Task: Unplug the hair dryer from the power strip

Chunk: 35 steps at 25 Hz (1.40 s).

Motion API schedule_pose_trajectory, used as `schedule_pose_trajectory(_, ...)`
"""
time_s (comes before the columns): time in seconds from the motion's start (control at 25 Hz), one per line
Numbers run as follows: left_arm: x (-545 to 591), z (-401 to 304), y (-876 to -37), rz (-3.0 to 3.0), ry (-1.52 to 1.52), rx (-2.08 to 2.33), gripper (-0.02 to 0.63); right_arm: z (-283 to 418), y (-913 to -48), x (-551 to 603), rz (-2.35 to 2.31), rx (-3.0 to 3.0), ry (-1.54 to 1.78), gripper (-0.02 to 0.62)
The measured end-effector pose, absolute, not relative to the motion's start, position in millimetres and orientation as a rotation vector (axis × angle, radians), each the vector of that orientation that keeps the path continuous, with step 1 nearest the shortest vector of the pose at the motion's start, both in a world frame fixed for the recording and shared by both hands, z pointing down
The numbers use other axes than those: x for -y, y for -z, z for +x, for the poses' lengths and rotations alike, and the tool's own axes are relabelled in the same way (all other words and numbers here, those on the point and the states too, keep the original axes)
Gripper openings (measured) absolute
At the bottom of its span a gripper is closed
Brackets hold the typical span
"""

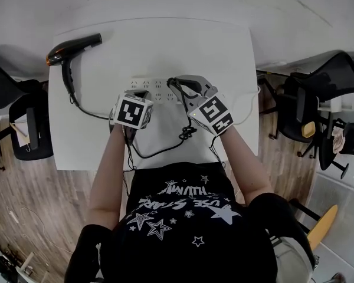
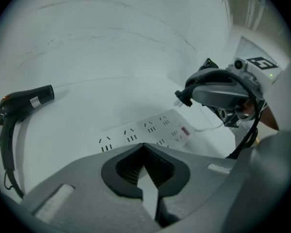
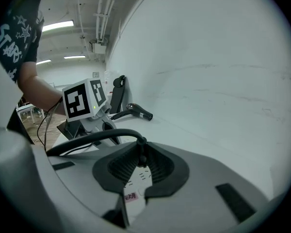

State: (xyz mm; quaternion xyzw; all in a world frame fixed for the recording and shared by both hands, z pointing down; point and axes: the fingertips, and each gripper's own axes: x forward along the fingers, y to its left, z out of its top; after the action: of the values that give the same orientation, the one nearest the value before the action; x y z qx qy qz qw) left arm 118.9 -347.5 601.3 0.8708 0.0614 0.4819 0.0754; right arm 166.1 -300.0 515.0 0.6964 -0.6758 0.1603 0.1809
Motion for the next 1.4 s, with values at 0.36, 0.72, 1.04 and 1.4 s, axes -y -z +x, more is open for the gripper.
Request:
schedule_pose_trajectory(0.36, 346.2, 116.1, -601.1, 2.661, -1.386, -0.181, 0.008, 154.2, -502.7, 279.5, 2.009, 1.805, -0.459, 0.060)
schedule_pose_trajectory(0.72, 346.8, 116.6, -597.1, 2.620, -1.333, -0.221, 0.008, 147.0, -495.2, 273.7, 2.051, 1.732, -0.481, 0.060)
schedule_pose_trajectory(1.04, 348.8, 116.6, -598.5, 2.655, -1.291, -0.111, 0.008, 144.4, -496.3, 277.0, 2.025, 1.753, -0.476, 0.060)
schedule_pose_trajectory(1.4, 346.1, 97.7, -591.1, 2.618, -1.302, 0.072, 0.008, 138.7, -488.6, 264.2, 1.925, 1.879, -0.424, 0.060)
